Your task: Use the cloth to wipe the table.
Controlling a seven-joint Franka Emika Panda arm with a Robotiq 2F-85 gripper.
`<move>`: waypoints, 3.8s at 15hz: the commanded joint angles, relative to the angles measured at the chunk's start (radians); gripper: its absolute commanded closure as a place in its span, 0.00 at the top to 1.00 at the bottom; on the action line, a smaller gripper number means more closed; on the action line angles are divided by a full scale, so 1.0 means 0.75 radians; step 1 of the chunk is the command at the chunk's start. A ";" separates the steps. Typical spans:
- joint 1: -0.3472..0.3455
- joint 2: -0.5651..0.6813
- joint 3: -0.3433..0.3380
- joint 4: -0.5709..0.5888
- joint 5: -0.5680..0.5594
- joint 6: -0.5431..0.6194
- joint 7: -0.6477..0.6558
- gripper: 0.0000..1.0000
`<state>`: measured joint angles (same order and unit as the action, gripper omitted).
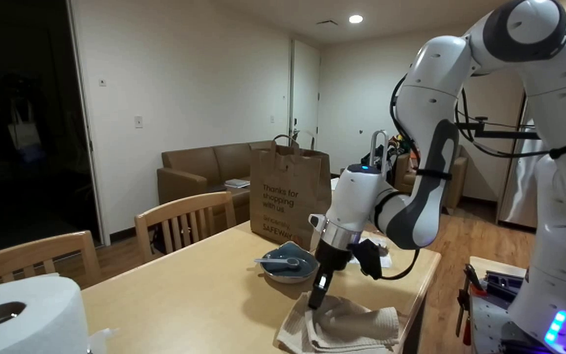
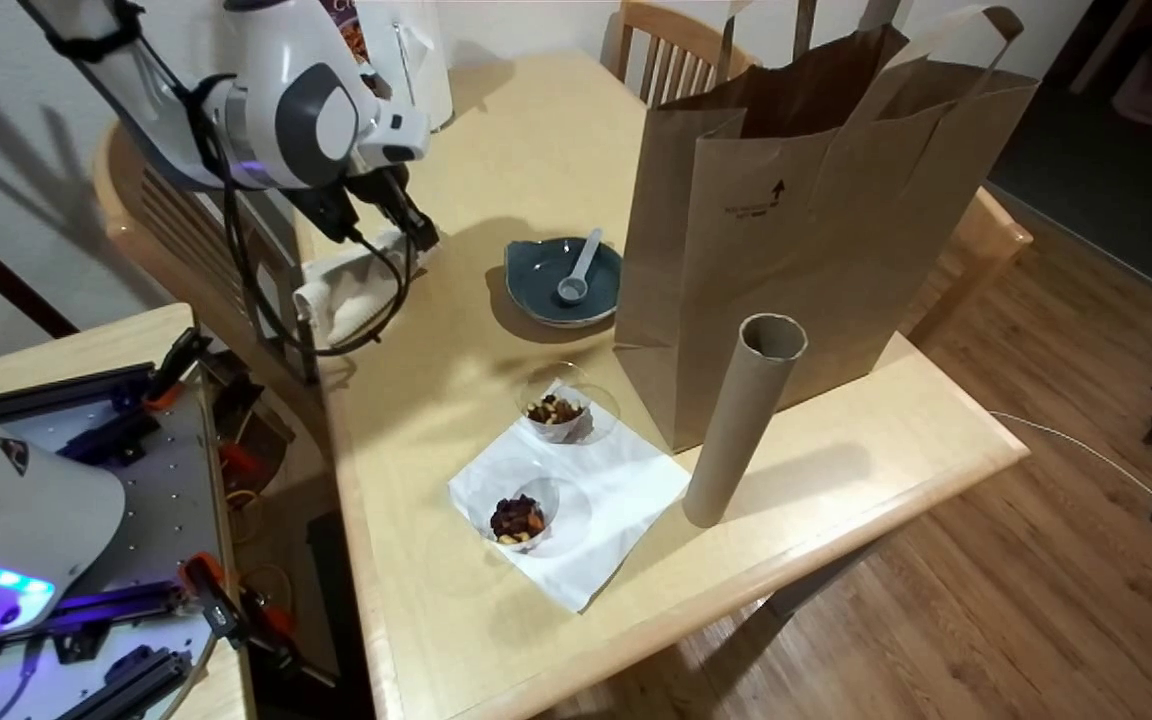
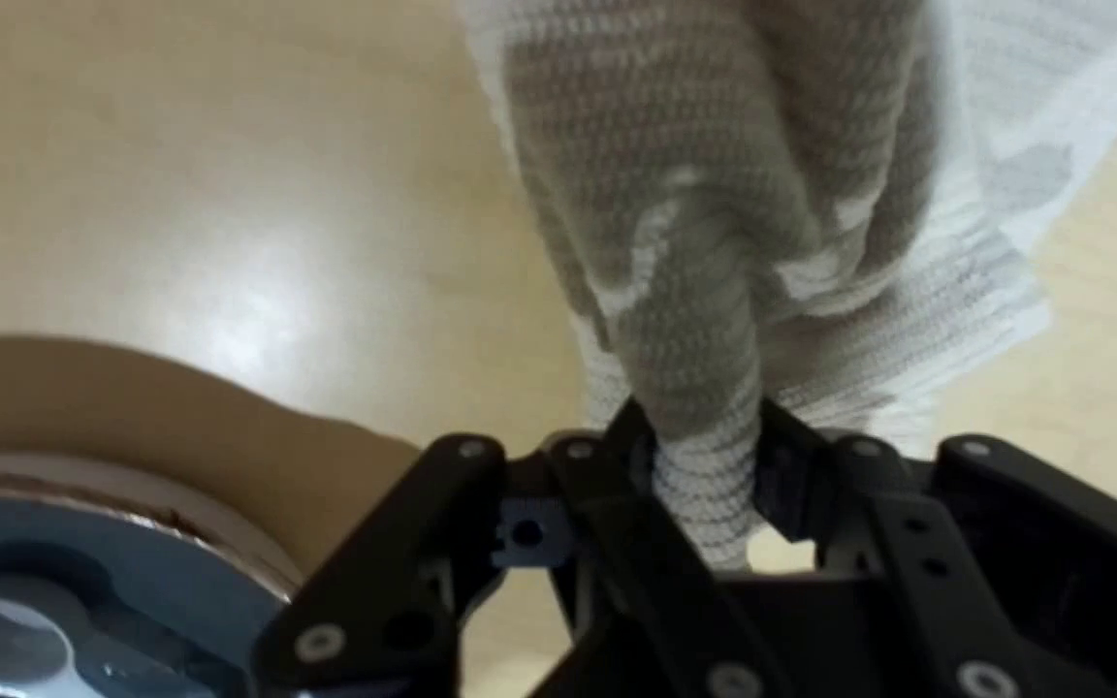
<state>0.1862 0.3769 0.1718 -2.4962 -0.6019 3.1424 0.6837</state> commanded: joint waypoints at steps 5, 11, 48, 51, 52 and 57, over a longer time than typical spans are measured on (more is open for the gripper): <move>0.302 0.052 -0.355 0.136 -0.084 0.072 0.046 0.05; 0.442 0.093 -0.539 -0.081 -0.030 0.285 0.116 0.05; -0.411 0.792 0.201 0.948 0.070 0.285 -0.919 0.05; -0.550 0.830 0.377 0.945 0.069 0.162 -0.926 0.05; -0.597 0.841 0.436 0.935 0.079 0.126 -0.929 0.05; -0.438 0.720 0.287 0.561 0.366 0.379 -0.913 0.05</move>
<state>-0.1910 0.9635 0.4295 -1.9003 -0.4237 3.3418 -0.0112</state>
